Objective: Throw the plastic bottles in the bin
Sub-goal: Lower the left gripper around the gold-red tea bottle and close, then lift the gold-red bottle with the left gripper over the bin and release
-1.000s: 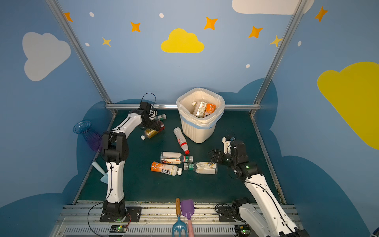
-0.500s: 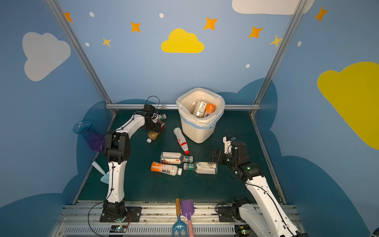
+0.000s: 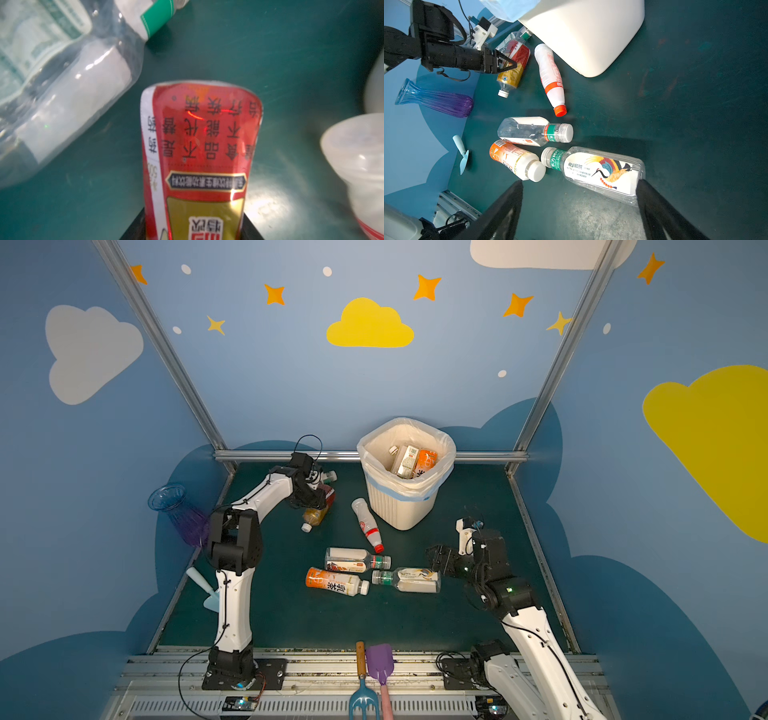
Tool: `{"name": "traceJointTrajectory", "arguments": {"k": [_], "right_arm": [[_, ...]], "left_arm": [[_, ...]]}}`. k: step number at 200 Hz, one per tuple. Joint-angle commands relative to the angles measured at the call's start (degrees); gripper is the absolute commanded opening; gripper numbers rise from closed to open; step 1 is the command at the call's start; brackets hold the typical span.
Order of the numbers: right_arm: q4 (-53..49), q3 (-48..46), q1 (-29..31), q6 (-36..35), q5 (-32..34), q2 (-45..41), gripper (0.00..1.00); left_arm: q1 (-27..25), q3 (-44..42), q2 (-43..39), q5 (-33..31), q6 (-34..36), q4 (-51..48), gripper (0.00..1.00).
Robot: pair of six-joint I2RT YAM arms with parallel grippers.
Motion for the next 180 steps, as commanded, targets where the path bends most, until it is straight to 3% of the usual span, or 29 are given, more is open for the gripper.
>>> {"name": "traceJointTrajectory", "arguments": {"k": [1,51,79,105,132,180], "right_arm": [[-1.31,1.12,-0.22,0.11,0.55,-0.87,0.86],[-1.3,1.02,-0.23,0.84,0.53,-1.23,0.86],[-0.14,0.7,-0.23,1.63,0.53,-0.76,0.86],[1.3,0.76,-0.15,2.23,-0.16,0.66,0.86],[2.71,1.42,-0.14,2.54,-1.04,2.82,0.86],[2.72,3.89,-0.02,1.36,-1.2,5.56,0.86]], "left_arm": [[1.22,-3.2,-9.32,3.52,-4.55,4.71,0.52],[3.04,-15.3,-27.94,11.49,-14.08,15.5,0.53],[2.81,-24.62,-40.77,20.43,-21.93,32.74,0.54],[-0.5,-28.72,-49.09,19.19,-25.93,48.67,0.56],[-6.31,-18.79,-46.1,19.4,-20.77,48.09,0.55],[-12.63,12.36,-21.53,22.01,-14.83,36.67,0.57]]}}
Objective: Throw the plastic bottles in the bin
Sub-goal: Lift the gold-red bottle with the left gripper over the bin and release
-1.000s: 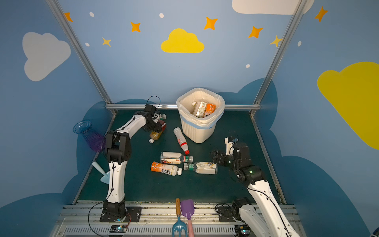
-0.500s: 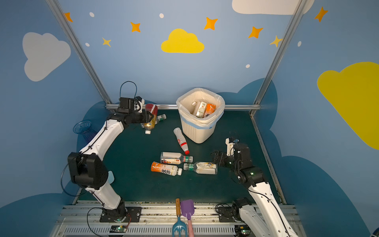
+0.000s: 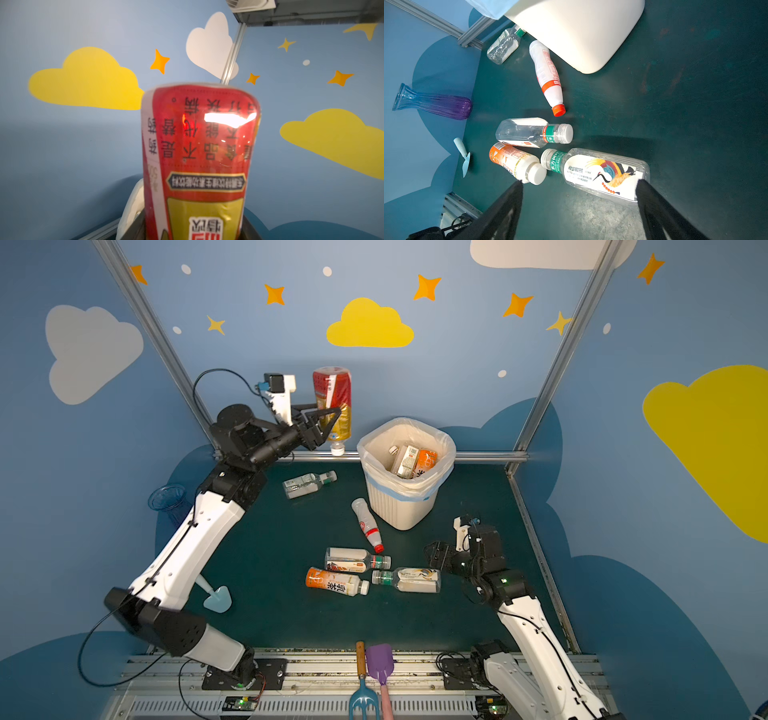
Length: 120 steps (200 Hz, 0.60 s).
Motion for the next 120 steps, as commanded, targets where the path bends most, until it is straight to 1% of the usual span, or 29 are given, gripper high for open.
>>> {"name": "traceJointTrajectory", "arguments": {"k": [1,4,7,10,13,14,16,18,41,49,52,59,77,88,101,120], "right_arm": [[0.92,2.86,-0.06,-0.58,-0.41,0.59,0.86],[0.8,2.9,-0.05,-0.67,-0.27,0.68,0.86],[0.74,3.0,-0.1,-0.81,-0.1,0.75,0.86],[0.62,3.1,-0.09,-0.99,-0.01,0.84,0.86],[0.53,3.24,-0.12,-1.13,0.06,0.95,0.86],[0.37,3.28,-0.1,-1.22,0.08,1.0,0.86],[0.28,3.37,-0.08,-1.26,0.1,1.05,0.86],[0.17,3.33,-0.03,-1.36,0.06,1.1,0.86],[-1.38,4.55,-0.07,-2.4,-0.05,1.68,0.86],[-2.0,4.75,-0.08,-2.85,-0.07,1.53,0.86],[-2.24,4.75,-0.12,-2.86,0.01,1.43,0.86],[-2.48,4.76,-0.15,-2.94,0.23,1.01,0.86],[-2.36,4.2,-0.15,-2.62,0.54,-0.22,0.86],[-1.91,3.72,-0.16,-2.19,0.33,-0.84,0.86],[-1.24,3.26,-0.16,-1.81,-0.02,-1.26,0.86],[-1.03,2.96,-0.09,-1.66,-1.06,-1.31,0.86]], "left_arm": [[-1.02,12.09,12.03,1.82,3.43,-7.12,0.58],[-1.15,14.61,13.76,1.86,3.44,-8.42,0.61],[-1.19,17.35,15.85,2.0,3.36,-9.73,0.67],[-1.15,19.88,17.85,2.21,3.18,-11.16,0.75],[-1.21,22.56,19.86,2.4,3.14,-12.7,0.85],[-1.22,23.88,20.56,2.48,3.18,-13.24,0.87],[-1.18,25.07,21.54,2.36,3.21,-14.35,0.96],[-1.26,27.32,23.19,2.16,3.22,-15.61,0.99],[-1.29,57.43,39.24,-0.29,3.46,-34.05,1.0],[-1.24,69.05,43.39,-0.94,3.9,-39.68,1.0],[-1.22,71.13,43.88,-0.45,3.74,-39.88,1.0],[-0.98,68.37,40.99,0.19,3.74,-39.95,1.0],[-1.92,55.52,31.44,-1.64,5.81,-38.25,1.0],[-2.76,45.49,24.48,-2.31,7.23,-35.32,1.0],[-3.79,32.59,16.05,-5.01,8.51,-30.59,1.0],[-3.98,16.67,5.45,-8.92,7.38,-25.89,1.0]]}}
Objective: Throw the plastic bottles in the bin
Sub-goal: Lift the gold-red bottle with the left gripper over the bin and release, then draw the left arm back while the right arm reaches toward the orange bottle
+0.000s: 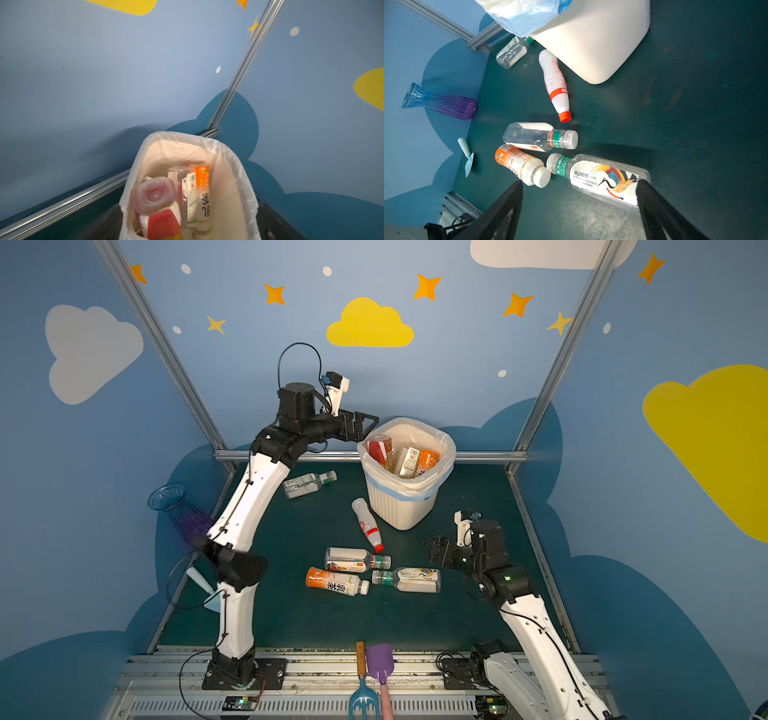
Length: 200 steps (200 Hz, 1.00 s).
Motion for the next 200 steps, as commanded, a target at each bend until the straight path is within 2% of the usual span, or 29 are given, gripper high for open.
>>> {"name": "traceJointTrajectory", "arguments": {"k": [1,57,97,128,152,182,200], "right_arm": [[0.1,-0.01,-0.08,0.11,-1.16,-0.74,0.86],[0.72,-1.47,0.8,-3.16,-4.24,-2.36,0.86],[1.45,-0.92,4.99,-7.23,-7.65,-1.48,0.84],[2.78,1.48,14.68,-11.52,-5.52,2.68,0.81],[4.97,2.85,24.48,-16.24,-2.99,7.69,0.81],[6.38,7.27,36.33,-22.48,1.48,17.73,0.8],[5.28,11.95,41.28,-26.02,5.62,24.95,0.81]], "left_arm": [[-0.99,-11.99,-13.53,-4.83,1.29,7.39,1.0],[-0.33,-44.58,-34.51,-16.36,-5.06,-0.22,1.0],[-0.01,-70.74,-47.52,-12.95,-15.78,1.04,1.0],[0.18,-82.16,-56.23,-14.61,-23.66,0.09,1.0],[0.17,-89.29,-66.98,-16.89,-28.57,3.17,1.0],[0.41,-92.88,-80.54,-25.78,-29.49,1.71,1.0],[0.36,-94.27,-87.11,-30.48,-29.48,0.6,1.0]]}}
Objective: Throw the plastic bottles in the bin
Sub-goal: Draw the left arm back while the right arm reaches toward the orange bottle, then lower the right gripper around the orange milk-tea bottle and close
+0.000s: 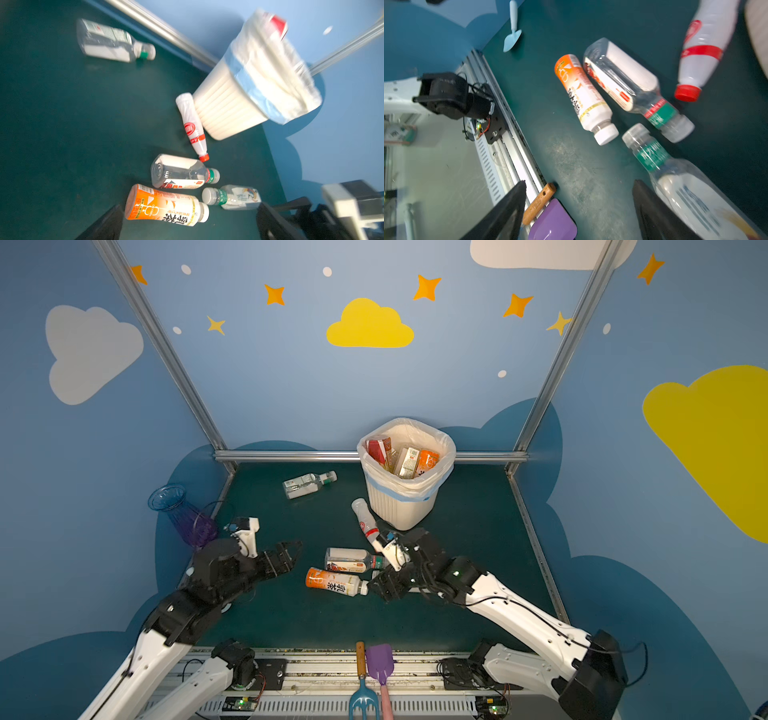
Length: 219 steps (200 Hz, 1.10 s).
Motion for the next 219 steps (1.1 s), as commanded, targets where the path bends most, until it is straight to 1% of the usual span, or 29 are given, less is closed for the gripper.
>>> {"name": "traceJointTrajectory", "arguments": {"k": [1,18,38,53,80,103,127,169,219], "right_arm": [[0.8,5.68,5.41,-7.3,6.45,7.1,0.81],[-0.84,10.55,8.16,-10.24,9.15,13.82,0.81],[-3.77,17.12,10.22,-13.33,10.69,21.4,0.81],[-6.48,22.49,11.51,-15.65,11.9,26.94,0.82],[-14.29,33.4,13.39,-18.82,15.75,37.79,0.82],[-18.16,39.76,14.72,-21.2,19.8,45.09,0.82],[-19.04,43.55,15.09,-21.95,20.45,49.35,0.81],[-17.67,47.23,15.06,-22.8,20.14,52.97,0.81],[-22.54,56.15,15.14,-24.19,19.1,60.42,0.81]], "left_arm": [[0.35,-1.81,-6.5,-8.77,-1.85,-0.2,1.0],[0.28,-3.73,-11.52,-11.94,-1.88,-1.16,1.0],[0.38,-5.03,-14.97,-14.66,-2.2,-3.35,1.0],[0.34,-4.86,-15.84,-16.43,-2.34,-5.8,1.0],[0.38,-3.77,-16.03,-18.42,-2.51,-8.72,1.0],[0.37,-3.21,-16.12,-19.37,-2.43,-9.79,1.0],[0.46,-2.88,-16.54,-19.67,-1.98,-10.49,1.0],[0.48,-2.31,-18.45,-20.94,-1.29,-11.45,1.0],[0.46,-0.45,-19.7,-22.62,-0.13,-14.09,1.0]]}}
